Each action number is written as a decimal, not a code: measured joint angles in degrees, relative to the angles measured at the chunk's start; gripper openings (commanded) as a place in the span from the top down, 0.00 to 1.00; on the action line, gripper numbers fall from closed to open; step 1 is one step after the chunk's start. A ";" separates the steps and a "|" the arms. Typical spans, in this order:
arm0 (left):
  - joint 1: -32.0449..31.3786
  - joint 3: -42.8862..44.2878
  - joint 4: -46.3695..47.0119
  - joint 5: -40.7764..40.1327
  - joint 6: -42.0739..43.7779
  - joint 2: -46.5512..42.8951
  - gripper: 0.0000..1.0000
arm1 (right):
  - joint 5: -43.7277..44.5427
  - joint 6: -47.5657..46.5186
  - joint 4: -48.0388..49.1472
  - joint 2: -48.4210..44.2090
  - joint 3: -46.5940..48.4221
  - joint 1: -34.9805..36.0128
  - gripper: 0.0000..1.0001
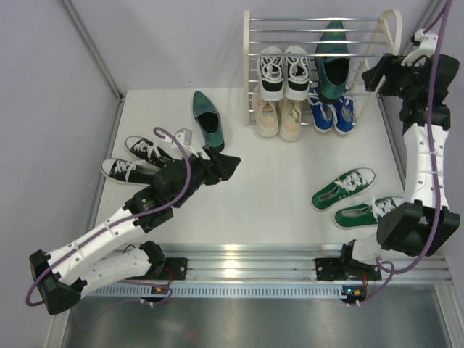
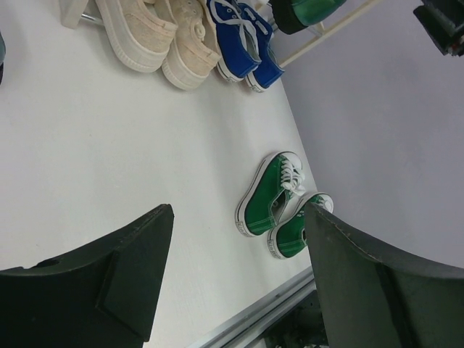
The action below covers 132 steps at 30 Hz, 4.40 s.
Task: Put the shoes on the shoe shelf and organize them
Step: Adjust the shoe shelf at the center of the board, then pick up the shoe at the center of the board.
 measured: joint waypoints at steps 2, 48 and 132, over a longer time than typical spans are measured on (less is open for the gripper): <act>0.00 0.00 0.15 0.17 0.24 -0.09 0.22 | -5.68 -4.52 -1.60 -0.33 0.15 -4.72 0.25; 0.00 -1.70 1.55 1.25 0.17 -1.20 0.21 | -9.55 -14.05 17.07 18.49 1.03 -8.52 1.00; 36.50 21.99 -9.55 16.68 16.24 51.63 1.00 | -36.94 -94.92 -58.45 -19.34 -26.10 19.65 0.11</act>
